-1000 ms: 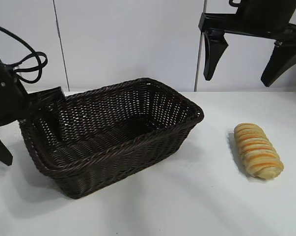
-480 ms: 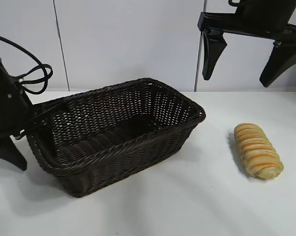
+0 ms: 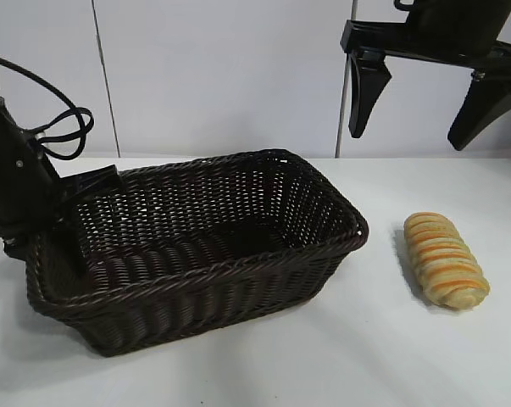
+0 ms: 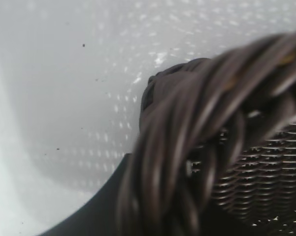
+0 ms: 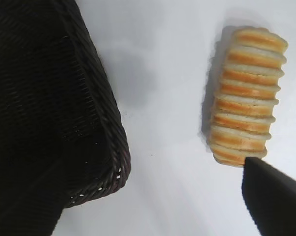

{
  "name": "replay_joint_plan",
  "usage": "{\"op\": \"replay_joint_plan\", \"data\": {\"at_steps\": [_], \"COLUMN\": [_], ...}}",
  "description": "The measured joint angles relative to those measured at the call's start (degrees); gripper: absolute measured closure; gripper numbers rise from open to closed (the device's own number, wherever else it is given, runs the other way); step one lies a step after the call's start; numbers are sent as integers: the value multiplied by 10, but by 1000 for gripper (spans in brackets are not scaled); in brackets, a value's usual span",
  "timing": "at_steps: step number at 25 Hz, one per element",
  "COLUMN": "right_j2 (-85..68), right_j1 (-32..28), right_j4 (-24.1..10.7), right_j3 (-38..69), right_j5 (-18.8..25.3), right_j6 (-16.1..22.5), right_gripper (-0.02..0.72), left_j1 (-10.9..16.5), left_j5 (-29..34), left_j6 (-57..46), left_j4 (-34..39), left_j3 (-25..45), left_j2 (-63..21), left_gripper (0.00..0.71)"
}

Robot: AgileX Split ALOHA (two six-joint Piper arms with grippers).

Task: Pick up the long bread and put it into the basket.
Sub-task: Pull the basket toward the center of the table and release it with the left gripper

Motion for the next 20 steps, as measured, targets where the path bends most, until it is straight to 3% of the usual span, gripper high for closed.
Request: {"op": "replay_joint_plan", "data": {"at_steps": [9,20], "right_j2": [0,0], "right_j1": [0,0], "right_j4": [0,2], "right_j3": [0,0], "right_j5": [0,0], "right_j6": [0,0], "right_gripper": [8,8], "left_j1": [10,10], "left_j5": [92,134], "left_j6": [81,111], "left_j4": [-13,18], "left_j3": [-95,-171], "left_j2": [0,37], "left_gripper": [607,607]}}
